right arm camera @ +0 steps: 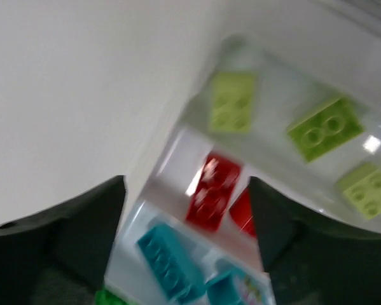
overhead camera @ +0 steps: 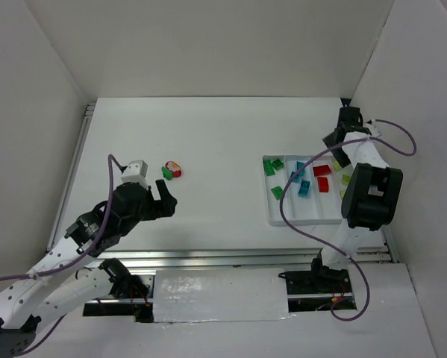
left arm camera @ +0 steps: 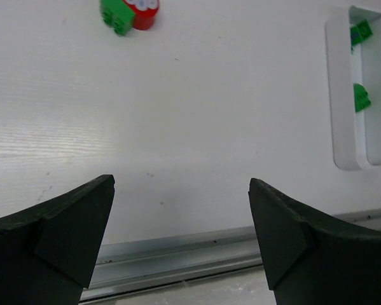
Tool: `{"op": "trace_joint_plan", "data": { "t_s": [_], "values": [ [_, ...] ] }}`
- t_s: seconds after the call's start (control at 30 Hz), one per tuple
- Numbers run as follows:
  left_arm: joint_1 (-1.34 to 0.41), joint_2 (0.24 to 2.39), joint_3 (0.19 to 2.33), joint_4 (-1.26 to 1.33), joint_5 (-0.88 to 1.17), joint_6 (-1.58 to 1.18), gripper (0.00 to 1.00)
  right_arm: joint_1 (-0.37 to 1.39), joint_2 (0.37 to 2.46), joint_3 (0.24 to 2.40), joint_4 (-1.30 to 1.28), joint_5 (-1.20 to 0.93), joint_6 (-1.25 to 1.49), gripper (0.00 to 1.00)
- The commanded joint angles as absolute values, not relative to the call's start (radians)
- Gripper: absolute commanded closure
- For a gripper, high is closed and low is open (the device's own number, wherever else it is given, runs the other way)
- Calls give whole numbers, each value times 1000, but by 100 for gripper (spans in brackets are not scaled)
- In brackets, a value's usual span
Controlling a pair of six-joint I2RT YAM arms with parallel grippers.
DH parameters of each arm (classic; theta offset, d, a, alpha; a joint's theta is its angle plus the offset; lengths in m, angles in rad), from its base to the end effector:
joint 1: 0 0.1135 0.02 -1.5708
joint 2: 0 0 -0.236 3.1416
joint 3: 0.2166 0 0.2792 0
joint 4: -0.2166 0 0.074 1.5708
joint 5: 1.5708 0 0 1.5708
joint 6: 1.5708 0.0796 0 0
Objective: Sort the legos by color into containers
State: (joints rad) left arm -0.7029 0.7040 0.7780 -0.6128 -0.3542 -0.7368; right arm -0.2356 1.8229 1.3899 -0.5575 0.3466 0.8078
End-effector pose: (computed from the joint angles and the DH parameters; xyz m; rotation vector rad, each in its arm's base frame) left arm 0.1973 -0.1310 0.2700 -0.2489 2.0978 -0.5032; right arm 0.4149 -0.1274 0.1576 1.3507 2.0892 -0.2079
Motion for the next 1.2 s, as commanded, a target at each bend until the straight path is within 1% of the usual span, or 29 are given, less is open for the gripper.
{"op": "trace_joint_plan", "data": {
  "t_s": [0.0, 0.03, 0.07, 0.1, 0.13, 0.17, 0.23, 0.27, 0.33, 0.4, 0.43, 0.47, 0.5, 0.53, 0.6, 0.63, 0.7, 0.8, 1.07, 1.17],
  "values": [
    [-696, 745, 842, -646, -532, -891, 0, -85, 1585, 1361, -525, 386, 762, 10],
    [-692, 762, 868, -650, -557, -903, 1, -49, 1536, 1341, -522, 415, 747, 0],
    [-675, 806, 883, -661, -564, -914, 1, 27, 1444, 1319, -505, 431, 739, 0],
    [-664, 834, 900, -664, -566, -920, 1, 58, 1401, 1269, -502, 446, 738, 0],
    [-648, 860, 932, -666, -561, -922, 1, 89, 1306, 1240, -477, 455, 721, 0],
    [-605, 921, 945, -652, -528, -914, 0, 150, 1258, 1209, -463, 451, 709, 0],
    [-556, 986, 972, -614, -476, -885, 0, 207, 1136, 1120, -443, 425, 693, 0],
    [-507, 1058, 982, -600, -430, -882, 0, 265, 1094, 1092, -436, 401, 686, 0],
    [-450, 1177, 1015, -568, -408, -896, 1, 316, 986, 1010, -423, 364, 672, 0],
    [-431, 1264, 1051, -581, -422, -969, 1, 371, 916, 919, -390, 238, 655, 0],
    [-425, 1355, 1102, -595, -436, -998, 0, 386, 863, 898, -385, 195, 653, 0],
    [-425, 1400, 1130, -609, -472, -1059, 1, 403, 839, 869, -384, 130, 649, 0],
    [-428, 1451, 1200, -659, -497, -1101, 0, 440, 824, 861, -391, 124, 660, 0],
    [-431, 1547, 1238, -691, -523, -1145, 1, 458, 799, 854, -417, 124, 661, 0],
    [-433, 1645, 1348, -763, -564, -1219, 1, 512, 776, 839, -431, 117, 664, 0],
    [-430, 1742, 1386, -785, -569, -1236, 0, 524, 770, 836, -443, 112, 663, 0],
    [-426, 1846, 1474, -827, -571, -1258, 1, 560, 758, 822, -465, 106, 660, 0],
    [-423, 1888, 1486, -787, -558, -1269, 1, 581, 741, 818, -504, 115, 653, 0],
    [-359, 1979, 1468, -726, -506, -1262, 1, 601, 670, 787, -502, 80, 654, 0],
    [-345, 1990, 1445, -654, -483, -1238, 1, 606, 669, 784, -499, 64, 650, 0]
  ]
}}
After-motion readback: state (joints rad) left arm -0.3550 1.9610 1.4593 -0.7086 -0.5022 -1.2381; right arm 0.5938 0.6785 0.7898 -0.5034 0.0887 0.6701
